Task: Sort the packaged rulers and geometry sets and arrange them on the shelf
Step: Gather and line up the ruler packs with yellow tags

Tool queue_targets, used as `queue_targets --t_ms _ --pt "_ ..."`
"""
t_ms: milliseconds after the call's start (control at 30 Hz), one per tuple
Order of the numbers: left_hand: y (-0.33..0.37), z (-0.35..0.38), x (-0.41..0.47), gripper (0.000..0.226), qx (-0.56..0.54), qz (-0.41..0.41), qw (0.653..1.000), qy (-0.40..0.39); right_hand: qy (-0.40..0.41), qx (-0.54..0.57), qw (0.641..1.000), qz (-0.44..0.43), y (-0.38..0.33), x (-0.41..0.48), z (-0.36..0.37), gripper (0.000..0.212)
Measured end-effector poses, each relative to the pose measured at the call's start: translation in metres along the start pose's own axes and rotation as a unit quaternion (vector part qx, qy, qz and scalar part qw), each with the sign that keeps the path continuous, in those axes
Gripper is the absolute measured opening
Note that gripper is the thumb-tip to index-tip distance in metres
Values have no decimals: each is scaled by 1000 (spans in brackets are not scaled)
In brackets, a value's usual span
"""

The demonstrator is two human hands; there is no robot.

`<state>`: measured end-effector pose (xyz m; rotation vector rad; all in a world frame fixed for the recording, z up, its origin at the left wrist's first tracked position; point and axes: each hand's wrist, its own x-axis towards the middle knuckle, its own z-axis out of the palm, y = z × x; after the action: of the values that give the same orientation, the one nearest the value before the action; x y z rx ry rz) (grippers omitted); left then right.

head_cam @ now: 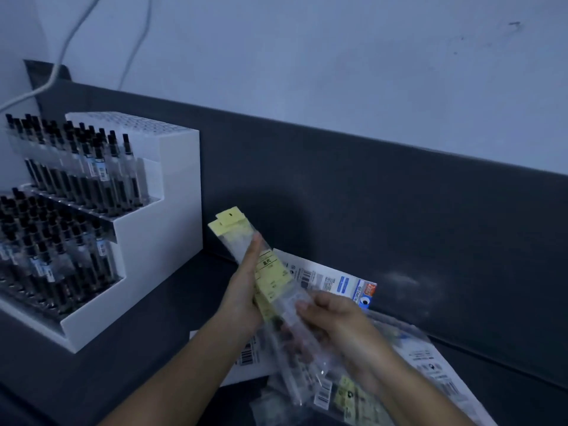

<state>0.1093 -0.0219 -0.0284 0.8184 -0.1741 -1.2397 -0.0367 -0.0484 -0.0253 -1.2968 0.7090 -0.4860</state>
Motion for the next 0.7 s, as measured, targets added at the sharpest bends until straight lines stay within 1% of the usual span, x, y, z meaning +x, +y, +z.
queue_targets --t_ms 33,67,100,133,200,233,300,367,433,533,567,700 --pt "0 0 -1 33 2 9 1000 -1 2 -12 1000 5 3 0 7 15" --pt "-1 0 0 23 9 16 1000 1 9 -47 999 -1 6 1 13 18" --pt "0 0 0 19 11 23 1000 7 18 -122 992 -24 9 2 15 21" --pt "-1 -1 1 22 8 31 999 18 30 -230 970 -66 9 4 16 21" --pt "1 -3 3 23 -2 60 997 55 62 -422 889 -163 8 12 9 11" --pt "3 -5 4 20 -8 77 994 75 86 -478 853 -192 5 16 2 13" --pt "9 -11 6 13 -18 108 989 103 130 -529 813 -206 0 28 -17 18" --pt "15 -18 6 9 -25 121 985 117 145 -604 765 -170 -2 41 -32 19" --pt "17 -22 6 10 -26 116 985 124 115 -669 723 -130 4 51 -41 20" --pt "18 -23 4 14 -27 103 985 133 109 -695 701 -117 14 64 -45 25" --pt "18 -23 3 14 -29 99 986 132 112 -709 685 -122 14 68 -45 23" --pt "18 -21 0 15 -25 90 988 126 85 -789 590 -146 6 72 -41 24"
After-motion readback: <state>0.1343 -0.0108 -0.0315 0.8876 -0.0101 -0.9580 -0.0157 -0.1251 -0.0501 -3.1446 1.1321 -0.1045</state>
